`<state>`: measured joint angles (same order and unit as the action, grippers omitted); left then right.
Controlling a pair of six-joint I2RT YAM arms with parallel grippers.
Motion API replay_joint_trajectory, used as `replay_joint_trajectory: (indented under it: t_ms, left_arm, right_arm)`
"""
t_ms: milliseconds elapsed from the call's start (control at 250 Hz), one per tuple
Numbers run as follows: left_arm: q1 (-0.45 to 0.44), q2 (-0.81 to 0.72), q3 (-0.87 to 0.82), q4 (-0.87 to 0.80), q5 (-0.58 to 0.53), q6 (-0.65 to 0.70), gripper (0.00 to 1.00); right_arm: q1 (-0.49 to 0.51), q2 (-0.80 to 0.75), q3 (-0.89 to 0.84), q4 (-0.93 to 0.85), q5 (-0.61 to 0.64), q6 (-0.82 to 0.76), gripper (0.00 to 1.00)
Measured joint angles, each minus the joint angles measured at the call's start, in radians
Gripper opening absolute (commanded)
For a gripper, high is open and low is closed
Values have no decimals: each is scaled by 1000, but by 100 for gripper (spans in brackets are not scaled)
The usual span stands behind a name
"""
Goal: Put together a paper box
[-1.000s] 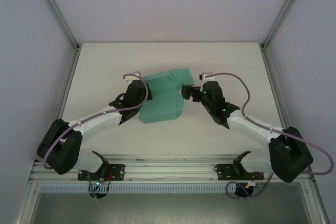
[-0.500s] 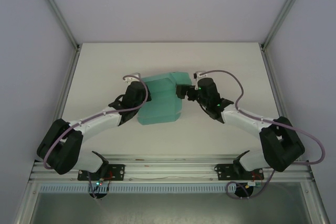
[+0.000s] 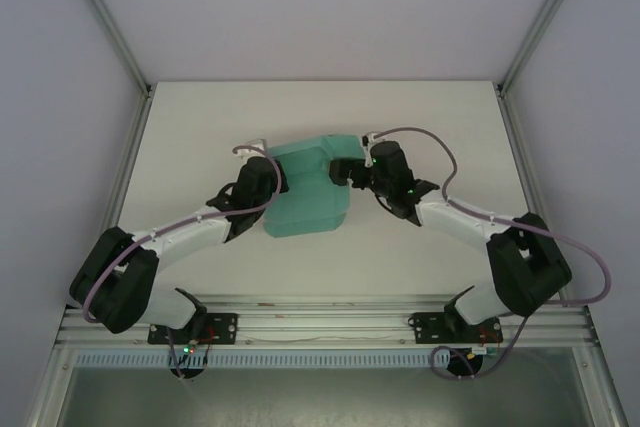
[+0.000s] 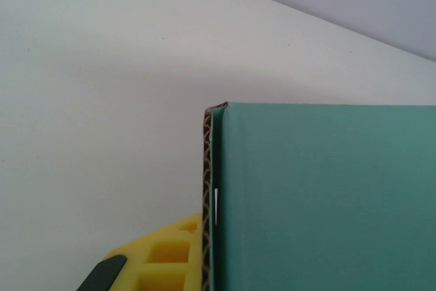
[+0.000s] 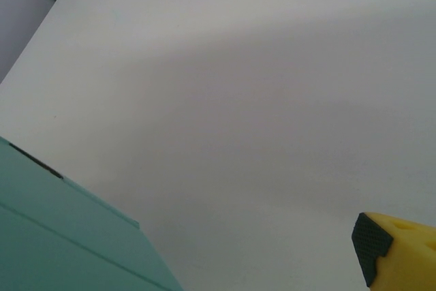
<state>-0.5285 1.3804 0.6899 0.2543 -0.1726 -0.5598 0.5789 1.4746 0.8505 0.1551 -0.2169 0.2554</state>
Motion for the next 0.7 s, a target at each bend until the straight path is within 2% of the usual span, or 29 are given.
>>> replay_joint_trajectory:
  t_ms: [124,280,408,492,580,700]
  left_arm:
    - [0,0,-1,5,-11,-5,0]
    - [0,0,-1,20,-18,-20,0]
    - [0,-6,-1,23,-19,-19,0]
    - [0,-13,0,22,-19,-16,0]
    - [0,-17,3,22,-19,-14,0]
    - [0,-23,3,22,-19,-8,0]
  right_arm:
    - [0,40,45,-19,-28,37,87]
    - [0,47,63,-24,-35,63,83]
    - [0,50,68,-24,-31,79,71]
    - [1,50,68,-20,-31,90,68]
    - [1,47,68,-8,-32,97,55]
    - [1,32,67,-2,-31,103,56]
